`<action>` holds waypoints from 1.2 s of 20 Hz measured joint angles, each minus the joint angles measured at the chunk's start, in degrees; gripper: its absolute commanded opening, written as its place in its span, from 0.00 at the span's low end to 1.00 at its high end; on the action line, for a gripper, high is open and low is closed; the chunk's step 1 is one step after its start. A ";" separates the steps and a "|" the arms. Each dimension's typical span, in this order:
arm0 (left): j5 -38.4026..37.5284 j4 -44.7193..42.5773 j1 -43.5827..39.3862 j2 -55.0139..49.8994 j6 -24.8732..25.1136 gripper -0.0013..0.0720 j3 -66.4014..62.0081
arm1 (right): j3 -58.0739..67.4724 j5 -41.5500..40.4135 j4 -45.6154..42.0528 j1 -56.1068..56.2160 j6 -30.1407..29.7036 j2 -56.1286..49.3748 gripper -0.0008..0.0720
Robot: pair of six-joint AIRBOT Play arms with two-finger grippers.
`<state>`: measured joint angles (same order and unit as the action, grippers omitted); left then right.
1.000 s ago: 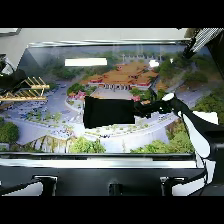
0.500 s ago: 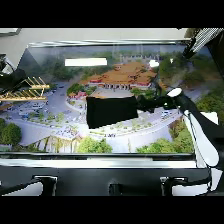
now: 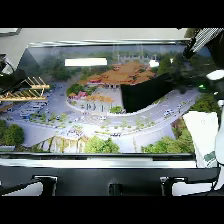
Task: Fold the clothes and pants, and hang the long-sleeved shirts on hangers.
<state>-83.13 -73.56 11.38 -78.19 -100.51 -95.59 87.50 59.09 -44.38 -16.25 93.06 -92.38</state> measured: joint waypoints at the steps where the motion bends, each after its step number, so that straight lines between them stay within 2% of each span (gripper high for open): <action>1: -0.04 0.00 0.00 0.00 0.00 0.04 0.00 | 1.73 0.33 -1.31 -2.14 1.73 0.04 0.05; 12: -0.07 0.02 0.00 0.00 0.00 0.04 0.00 | 9.55 3.54 -10.88 -21.20 21.75 2.51 0.05; 18: -0.07 0.02 0.00 0.00 0.00 0.04 0.00 | 9.84 6.58 -20.65 -24.76 33.64 8.87 0.05; 24: -0.63 0.02 0.00 0.00 0.00 0.04 0.00 | 9.84 14.10 -29.38 -25.33 39.34 14.01 0.05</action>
<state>-83.77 -73.54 11.38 -78.19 -100.51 -95.59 97.34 73.19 -73.76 -41.58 132.40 -78.37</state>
